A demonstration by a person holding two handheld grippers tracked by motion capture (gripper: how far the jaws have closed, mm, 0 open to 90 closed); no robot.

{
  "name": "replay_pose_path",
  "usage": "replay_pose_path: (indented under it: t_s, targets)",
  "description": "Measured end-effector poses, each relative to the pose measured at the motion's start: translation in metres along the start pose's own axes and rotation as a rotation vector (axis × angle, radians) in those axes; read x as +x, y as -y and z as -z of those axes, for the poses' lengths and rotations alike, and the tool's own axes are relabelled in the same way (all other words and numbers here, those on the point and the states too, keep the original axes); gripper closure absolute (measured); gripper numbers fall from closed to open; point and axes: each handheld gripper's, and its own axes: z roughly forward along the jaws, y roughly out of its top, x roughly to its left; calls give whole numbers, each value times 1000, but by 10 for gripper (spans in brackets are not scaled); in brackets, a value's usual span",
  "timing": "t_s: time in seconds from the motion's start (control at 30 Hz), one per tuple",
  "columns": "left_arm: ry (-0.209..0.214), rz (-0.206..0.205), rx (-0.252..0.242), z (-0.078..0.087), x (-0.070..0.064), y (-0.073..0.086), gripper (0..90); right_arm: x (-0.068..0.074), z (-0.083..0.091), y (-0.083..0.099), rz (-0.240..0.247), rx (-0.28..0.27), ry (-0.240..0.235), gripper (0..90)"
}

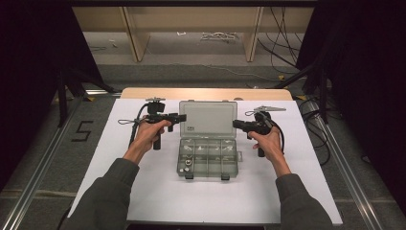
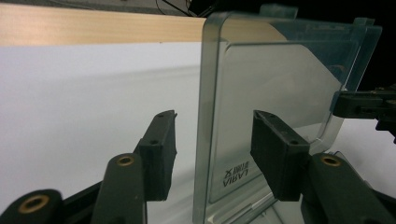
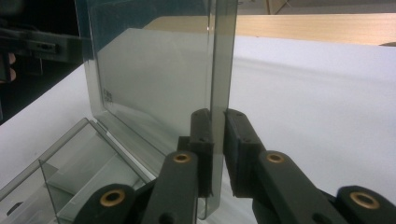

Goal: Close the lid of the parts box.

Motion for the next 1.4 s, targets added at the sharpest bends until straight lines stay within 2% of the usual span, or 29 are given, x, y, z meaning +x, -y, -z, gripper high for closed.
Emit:
replay_pose_path:
  t_s: [0.2, 0.4, 0.53, 0.7, 0.9, 1.17, 1.4]
  targets:
    - [1, -5, -11, 0, 0, -11, 506, 1, 1, 0, 6, 6, 2, 826]
    - [18, -8, -13, -3, 2, -12, 529, 1, 0, -1, 8, 0, 3, 826]
    - [29, -3, -26, -5, 4, -11, 558, 1, 1, -1, 9, 3, 2, 826]
    - [50, -17, -32, -6, 6, -12, 603, 0, 0, 0, 10, -1, 3, 826]
    - [49, -33, -44, -6, 3, -13, 671, 1, 0, 0, 9, -1, 4, 826]
    - [52, -88, -28, -4, 3, -15, 727, 0, 0, 0, 9, 9, 9, 825]
    - [69, -148, -25, 3, 1, -14, 753, 2, 0, -1, 34, 10, 23, 824]
